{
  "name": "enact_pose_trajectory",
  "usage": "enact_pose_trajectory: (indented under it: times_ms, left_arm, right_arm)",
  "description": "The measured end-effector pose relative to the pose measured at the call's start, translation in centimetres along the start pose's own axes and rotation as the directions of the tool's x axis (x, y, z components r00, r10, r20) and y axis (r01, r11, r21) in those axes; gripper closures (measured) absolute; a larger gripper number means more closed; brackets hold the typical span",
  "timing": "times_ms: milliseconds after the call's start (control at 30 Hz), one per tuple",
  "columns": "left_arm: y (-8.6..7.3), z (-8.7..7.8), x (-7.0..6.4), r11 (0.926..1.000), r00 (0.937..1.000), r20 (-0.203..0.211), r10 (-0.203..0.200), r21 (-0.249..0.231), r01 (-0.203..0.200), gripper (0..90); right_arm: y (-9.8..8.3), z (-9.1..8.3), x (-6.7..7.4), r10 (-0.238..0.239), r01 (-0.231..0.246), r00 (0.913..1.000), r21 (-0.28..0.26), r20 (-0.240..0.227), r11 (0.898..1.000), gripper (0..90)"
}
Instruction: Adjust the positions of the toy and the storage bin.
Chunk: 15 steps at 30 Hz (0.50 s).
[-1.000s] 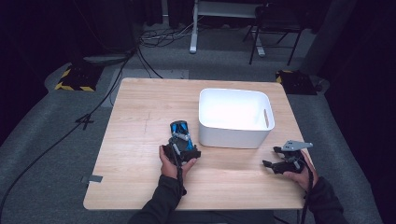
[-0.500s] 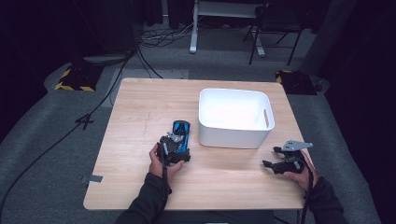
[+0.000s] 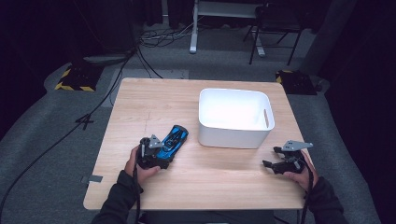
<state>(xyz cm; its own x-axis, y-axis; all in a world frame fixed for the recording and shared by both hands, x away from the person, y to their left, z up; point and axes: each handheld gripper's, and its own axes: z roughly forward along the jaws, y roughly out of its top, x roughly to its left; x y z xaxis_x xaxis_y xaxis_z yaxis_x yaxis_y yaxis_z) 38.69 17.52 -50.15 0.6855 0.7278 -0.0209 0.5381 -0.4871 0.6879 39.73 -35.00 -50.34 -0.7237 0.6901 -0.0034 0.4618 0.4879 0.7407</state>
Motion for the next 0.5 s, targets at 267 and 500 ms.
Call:
enact_pose_trajectory:
  times_ms: [267,500]
  left_arm:
    - [-0.02,0.00,-0.09,0.9999,0.9998,-0.011,-0.014,0.001,0.014,20.2]
    - [0.45,0.51,-0.55,0.9991,0.9987,-0.033,-0.039,0.013,0.040,12.6]
  right_arm:
    - [0.00,0.01,0.01,0.000,0.000,1.0000,0.000,0.001,1.000,15.6]
    - [0.00,0.01,0.01,0.001,-0.001,1.0000,0.000,0.001,1.000,15.6]
